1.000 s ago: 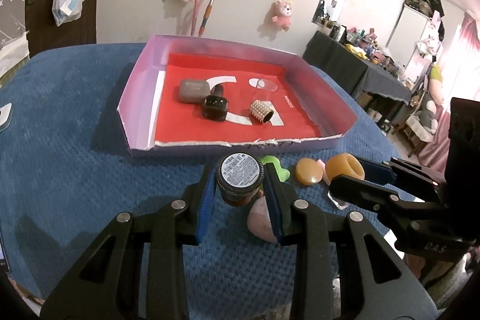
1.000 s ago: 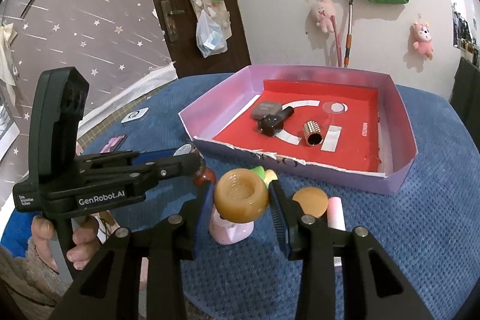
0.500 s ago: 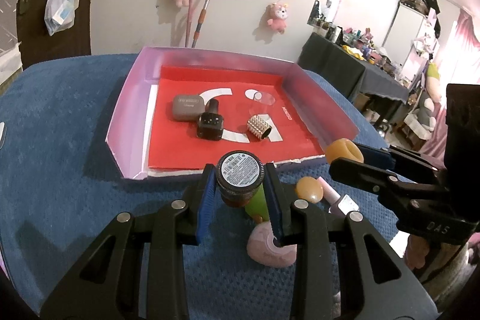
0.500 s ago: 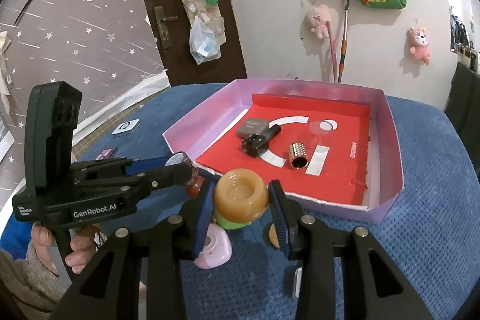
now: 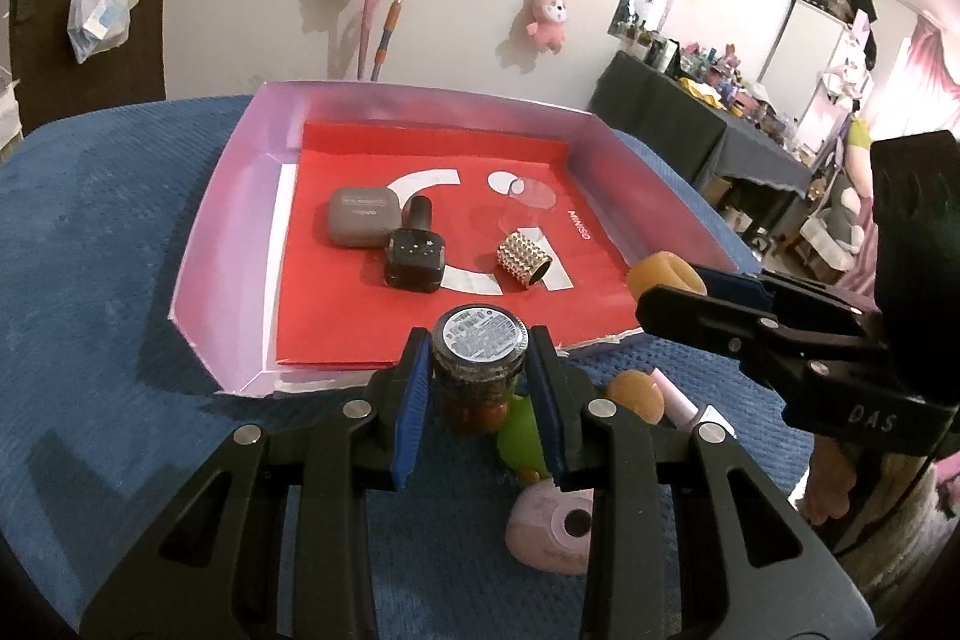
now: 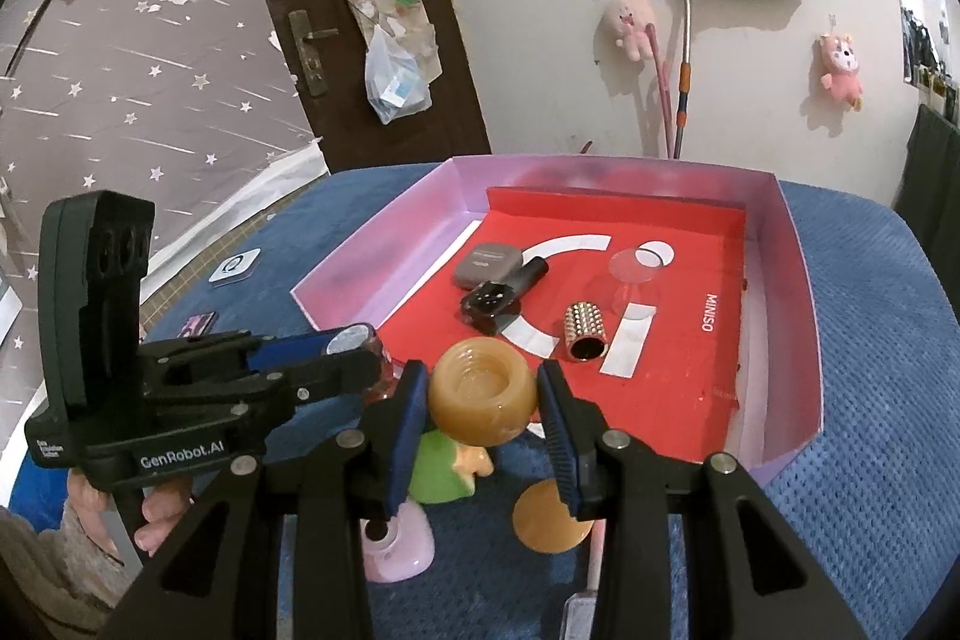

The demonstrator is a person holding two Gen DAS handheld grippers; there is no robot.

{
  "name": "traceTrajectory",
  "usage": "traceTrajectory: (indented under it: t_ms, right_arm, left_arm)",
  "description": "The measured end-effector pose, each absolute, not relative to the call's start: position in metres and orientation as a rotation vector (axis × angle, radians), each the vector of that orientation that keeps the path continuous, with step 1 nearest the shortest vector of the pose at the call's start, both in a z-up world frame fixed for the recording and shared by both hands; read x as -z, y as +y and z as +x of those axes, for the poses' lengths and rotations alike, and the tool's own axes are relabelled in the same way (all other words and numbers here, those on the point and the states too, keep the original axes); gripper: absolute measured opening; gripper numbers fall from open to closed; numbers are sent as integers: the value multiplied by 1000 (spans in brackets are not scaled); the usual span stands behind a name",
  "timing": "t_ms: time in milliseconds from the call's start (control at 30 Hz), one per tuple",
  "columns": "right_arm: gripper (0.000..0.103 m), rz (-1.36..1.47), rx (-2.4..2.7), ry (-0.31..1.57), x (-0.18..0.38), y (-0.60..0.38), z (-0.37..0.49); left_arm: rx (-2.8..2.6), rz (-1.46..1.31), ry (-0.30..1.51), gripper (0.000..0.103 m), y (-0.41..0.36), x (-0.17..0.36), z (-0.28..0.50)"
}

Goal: Organize rigid objects
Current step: 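Carry the glitter bottle and amber ring into the pink box with both tools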

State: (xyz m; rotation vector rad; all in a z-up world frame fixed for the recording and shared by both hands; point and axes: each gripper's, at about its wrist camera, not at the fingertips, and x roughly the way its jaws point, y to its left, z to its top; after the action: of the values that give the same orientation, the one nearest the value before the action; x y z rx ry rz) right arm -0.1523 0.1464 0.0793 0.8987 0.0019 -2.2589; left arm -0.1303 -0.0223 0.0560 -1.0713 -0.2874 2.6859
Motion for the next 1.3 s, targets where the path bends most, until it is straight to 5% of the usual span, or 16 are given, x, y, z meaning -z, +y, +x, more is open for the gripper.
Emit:
traceTrajectory:
  t_ms: [1300]
  right_arm:
    - [40, 1168, 2246, 95, -21, 118, -232]
  left_arm:
    - [-2530, -1328, -320, 29, -36, -14, -232]
